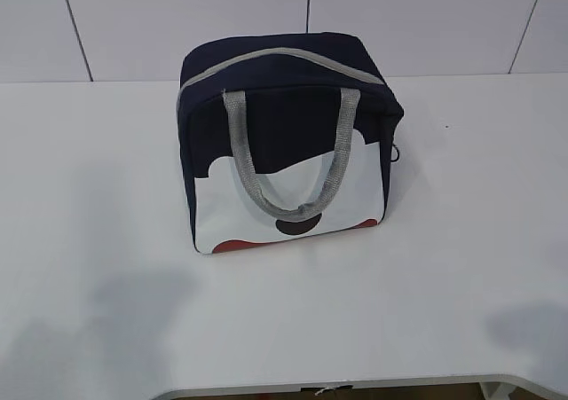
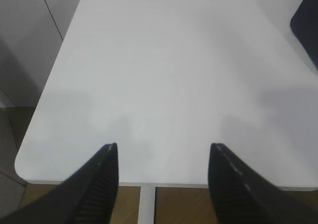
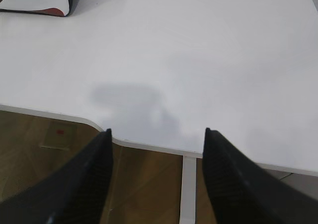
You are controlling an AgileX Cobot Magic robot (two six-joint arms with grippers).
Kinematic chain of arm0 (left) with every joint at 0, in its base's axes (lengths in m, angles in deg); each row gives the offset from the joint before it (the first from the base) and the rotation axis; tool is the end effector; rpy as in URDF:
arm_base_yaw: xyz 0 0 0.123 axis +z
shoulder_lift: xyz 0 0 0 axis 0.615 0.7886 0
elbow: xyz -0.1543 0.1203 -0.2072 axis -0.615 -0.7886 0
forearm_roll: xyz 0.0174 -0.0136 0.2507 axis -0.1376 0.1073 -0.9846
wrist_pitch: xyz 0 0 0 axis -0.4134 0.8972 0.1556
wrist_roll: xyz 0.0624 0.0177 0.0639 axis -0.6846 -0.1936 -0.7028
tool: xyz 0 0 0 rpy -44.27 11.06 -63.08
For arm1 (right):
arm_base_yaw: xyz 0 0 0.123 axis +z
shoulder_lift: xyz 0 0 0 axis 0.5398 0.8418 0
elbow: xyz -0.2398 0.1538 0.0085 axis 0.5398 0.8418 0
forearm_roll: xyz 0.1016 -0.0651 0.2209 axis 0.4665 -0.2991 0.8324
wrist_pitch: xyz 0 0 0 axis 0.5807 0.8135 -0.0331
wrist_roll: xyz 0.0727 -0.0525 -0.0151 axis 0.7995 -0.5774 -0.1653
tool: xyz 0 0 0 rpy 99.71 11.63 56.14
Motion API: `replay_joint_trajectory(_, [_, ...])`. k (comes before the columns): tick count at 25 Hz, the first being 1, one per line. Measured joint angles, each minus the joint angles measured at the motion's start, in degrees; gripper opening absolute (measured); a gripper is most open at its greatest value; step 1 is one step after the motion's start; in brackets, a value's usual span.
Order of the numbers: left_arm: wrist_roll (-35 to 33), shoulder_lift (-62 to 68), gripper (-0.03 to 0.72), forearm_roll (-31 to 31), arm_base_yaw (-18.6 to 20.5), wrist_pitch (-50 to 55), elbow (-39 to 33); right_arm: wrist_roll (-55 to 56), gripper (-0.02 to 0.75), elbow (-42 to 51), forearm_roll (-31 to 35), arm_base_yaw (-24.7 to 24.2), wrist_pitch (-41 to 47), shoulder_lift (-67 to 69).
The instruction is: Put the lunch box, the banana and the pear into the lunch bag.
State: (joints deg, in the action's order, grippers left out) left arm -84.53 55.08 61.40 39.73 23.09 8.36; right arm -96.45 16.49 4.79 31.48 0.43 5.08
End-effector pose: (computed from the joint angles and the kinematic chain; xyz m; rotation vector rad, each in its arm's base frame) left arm -0.0055 0.0021 0.2751 -0.0793 2.0912 0.0276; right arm -0.0121 0.0023 0.2701 -0.2827 2.1064 -0.1522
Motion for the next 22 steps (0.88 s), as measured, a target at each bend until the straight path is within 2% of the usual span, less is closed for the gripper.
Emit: replay_joint_trajectory(22, [0.0,0.0,0.414,0.0,0.0,0.0,0.0,0.0,0.475,0.0,0.0,0.0,0.0,0.0])
